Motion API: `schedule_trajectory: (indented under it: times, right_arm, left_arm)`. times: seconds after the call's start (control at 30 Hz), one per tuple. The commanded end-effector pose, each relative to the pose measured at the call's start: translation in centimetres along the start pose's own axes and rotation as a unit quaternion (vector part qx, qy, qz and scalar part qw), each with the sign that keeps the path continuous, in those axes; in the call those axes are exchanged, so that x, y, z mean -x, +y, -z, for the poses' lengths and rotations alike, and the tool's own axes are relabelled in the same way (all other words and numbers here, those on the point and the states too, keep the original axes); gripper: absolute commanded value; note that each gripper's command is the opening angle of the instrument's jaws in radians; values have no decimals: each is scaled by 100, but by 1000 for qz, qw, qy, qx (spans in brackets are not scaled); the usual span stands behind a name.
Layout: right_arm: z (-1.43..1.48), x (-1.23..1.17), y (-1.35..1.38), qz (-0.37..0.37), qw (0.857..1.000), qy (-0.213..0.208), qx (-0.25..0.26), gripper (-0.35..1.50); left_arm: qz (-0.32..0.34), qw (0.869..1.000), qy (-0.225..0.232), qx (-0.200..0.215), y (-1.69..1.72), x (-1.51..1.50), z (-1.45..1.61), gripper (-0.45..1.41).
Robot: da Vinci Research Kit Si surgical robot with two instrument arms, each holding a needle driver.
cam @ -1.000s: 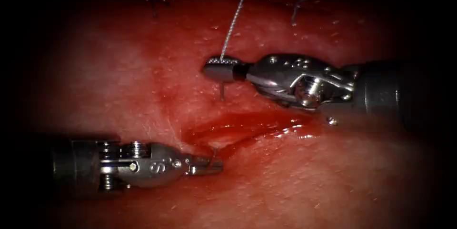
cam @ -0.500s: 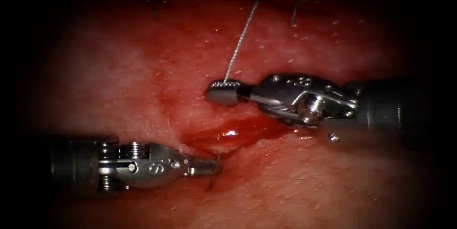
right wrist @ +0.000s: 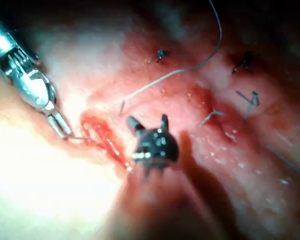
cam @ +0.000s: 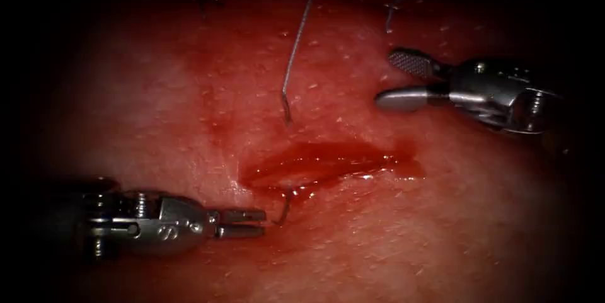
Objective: Wound Closure
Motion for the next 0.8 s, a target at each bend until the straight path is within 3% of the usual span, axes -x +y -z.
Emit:
schedule_trajectory:
  times: [0.03, 0.2, 0.37, 0.47, 0.73, 0.8]
  right_arm:
    - [-6, 10, -2, -2, 1000, -1, 2, 101]
    - [-14, 17, -5, 2, 1000, -1, -3, 98]
    - [-19, 24, -6, 5, 1000, -1, -2, 94]
    - [-22, 29, -6, 7, 1000, 0, -1, 91]
    - [-23, 34, -7, 13, 1000, 0, 0, 88]
    - [-23, 34, -8, 13, 1000, 0, 0, 88]
  left_arm:
    - [-3, 1000, 8, -2, 0, -3, -9, 22]
    - [-22, 999, 32, -24, -4, -22, -15, 68]
    - [-30, 999, 32, -25, -11, -29, -23, 83]
    - [-32, 999, 33, -29, -15, -29, -29, 74]
    - [-27, 996, 61, -51, -19, -24, -40, 21]
    - [-18, 995, 76, -59, -18, -24, -42, -1]
